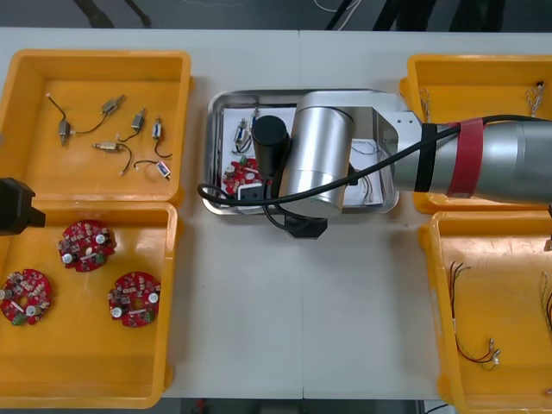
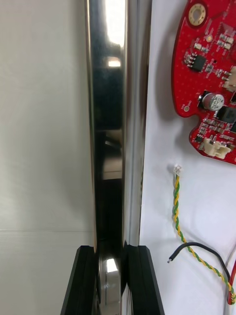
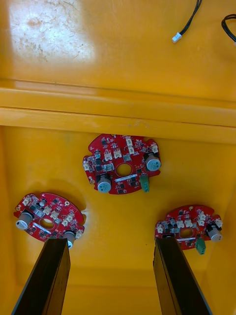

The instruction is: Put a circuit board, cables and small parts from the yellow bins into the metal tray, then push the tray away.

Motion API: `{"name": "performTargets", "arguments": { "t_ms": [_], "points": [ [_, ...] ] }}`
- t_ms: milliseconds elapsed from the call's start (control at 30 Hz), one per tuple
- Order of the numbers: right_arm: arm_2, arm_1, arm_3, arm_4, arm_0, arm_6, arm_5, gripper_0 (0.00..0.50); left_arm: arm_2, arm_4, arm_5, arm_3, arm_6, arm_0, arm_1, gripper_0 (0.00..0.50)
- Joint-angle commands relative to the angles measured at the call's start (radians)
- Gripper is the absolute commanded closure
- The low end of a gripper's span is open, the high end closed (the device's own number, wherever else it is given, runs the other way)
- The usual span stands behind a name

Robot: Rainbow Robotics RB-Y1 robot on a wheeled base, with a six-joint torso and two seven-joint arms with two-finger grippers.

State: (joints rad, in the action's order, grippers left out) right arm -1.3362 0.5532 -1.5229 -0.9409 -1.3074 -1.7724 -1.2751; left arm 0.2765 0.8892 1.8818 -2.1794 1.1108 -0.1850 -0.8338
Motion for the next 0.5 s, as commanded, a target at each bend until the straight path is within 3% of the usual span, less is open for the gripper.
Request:
{"name": "performTargets", "arguments": {
  "t_ms": [33, 500],
  "points": [
    [0.023, -0.012, 0.033, -0.01, -0.064, -0.064, 0.029, 0.5, 0.033, 0.007, -0.01, -0.028, 0.057, 0.01, 0.01, 0.0],
    [0.023, -0.012, 0.144, -0.068, -0.11, -0.136, 0.114, 0.5, 0.033, 0.007, -0.01, -0.028, 0.057, 0.01, 0.01, 0.0]
  ]
}}
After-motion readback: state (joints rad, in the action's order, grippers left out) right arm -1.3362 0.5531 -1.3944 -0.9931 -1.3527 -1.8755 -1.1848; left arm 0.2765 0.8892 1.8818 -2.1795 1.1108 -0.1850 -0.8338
